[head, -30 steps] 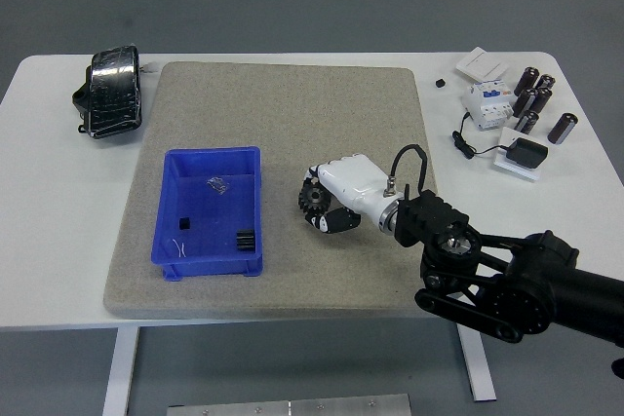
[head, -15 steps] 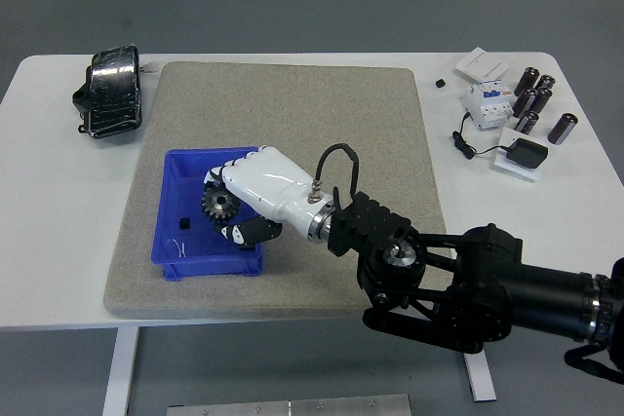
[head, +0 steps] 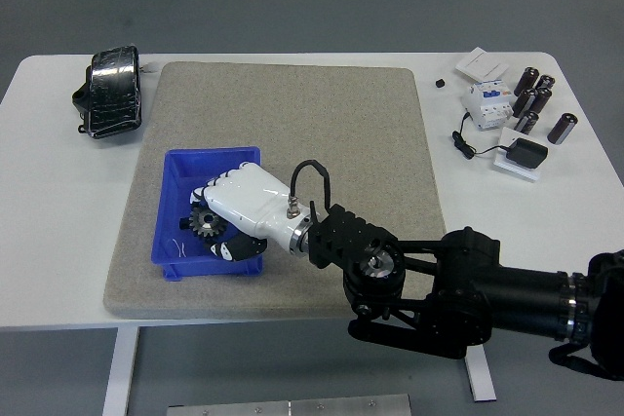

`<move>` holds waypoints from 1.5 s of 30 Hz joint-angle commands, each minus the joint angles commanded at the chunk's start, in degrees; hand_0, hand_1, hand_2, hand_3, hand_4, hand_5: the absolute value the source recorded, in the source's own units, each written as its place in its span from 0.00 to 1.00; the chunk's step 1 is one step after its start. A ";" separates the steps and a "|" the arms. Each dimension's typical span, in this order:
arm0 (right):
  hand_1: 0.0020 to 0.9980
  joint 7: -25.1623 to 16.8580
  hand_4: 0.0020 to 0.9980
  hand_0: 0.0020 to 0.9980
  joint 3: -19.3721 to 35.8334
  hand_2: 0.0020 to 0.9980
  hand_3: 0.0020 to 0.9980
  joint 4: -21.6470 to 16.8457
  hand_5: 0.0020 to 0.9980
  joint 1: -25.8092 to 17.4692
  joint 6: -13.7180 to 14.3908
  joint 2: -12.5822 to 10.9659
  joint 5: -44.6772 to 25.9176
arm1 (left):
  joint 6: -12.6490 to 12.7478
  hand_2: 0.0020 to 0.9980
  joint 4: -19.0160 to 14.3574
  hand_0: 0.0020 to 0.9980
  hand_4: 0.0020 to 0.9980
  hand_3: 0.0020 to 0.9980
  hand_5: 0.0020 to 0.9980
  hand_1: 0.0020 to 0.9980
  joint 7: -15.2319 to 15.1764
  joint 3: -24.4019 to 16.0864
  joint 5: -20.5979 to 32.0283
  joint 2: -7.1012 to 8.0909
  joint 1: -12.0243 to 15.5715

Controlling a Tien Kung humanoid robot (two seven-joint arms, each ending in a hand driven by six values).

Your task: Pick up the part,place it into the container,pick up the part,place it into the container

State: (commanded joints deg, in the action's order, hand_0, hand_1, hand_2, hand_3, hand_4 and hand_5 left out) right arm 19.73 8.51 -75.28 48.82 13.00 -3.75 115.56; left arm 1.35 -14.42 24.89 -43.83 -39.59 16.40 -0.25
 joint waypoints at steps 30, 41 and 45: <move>0.76 -6.57 0.76 0.45 16.44 0.78 0.74 -8.50 0.42 -8.15 6.25 -6.98 -13.80 | 0.02 0.66 0.06 0.69 0.73 0.58 0.29 0.68 -0.13 0.12 0.07 -0.03 0.00; 0.72 -20.48 0.76 0.56 36.94 0.73 0.69 -8.28 0.43 -20.68 7.84 -15.70 -36.83 | -0.11 0.66 0.19 0.69 0.73 0.58 0.29 0.68 -0.21 0.40 0.30 0.37 -0.14; 0.72 -24.80 0.76 0.56 44.07 0.73 0.69 -6.87 0.43 -25.39 5.59 -17.46 -44.94 | -0.16 0.66 0.25 0.69 0.73 0.58 0.29 0.68 -0.29 0.55 0.34 0.59 -0.38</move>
State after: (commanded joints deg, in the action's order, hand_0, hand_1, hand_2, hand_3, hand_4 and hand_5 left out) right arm -5.07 52.58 -82.14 23.43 18.59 -21.21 70.62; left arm 1.19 -14.18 24.60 -43.28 -39.25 16.99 -0.63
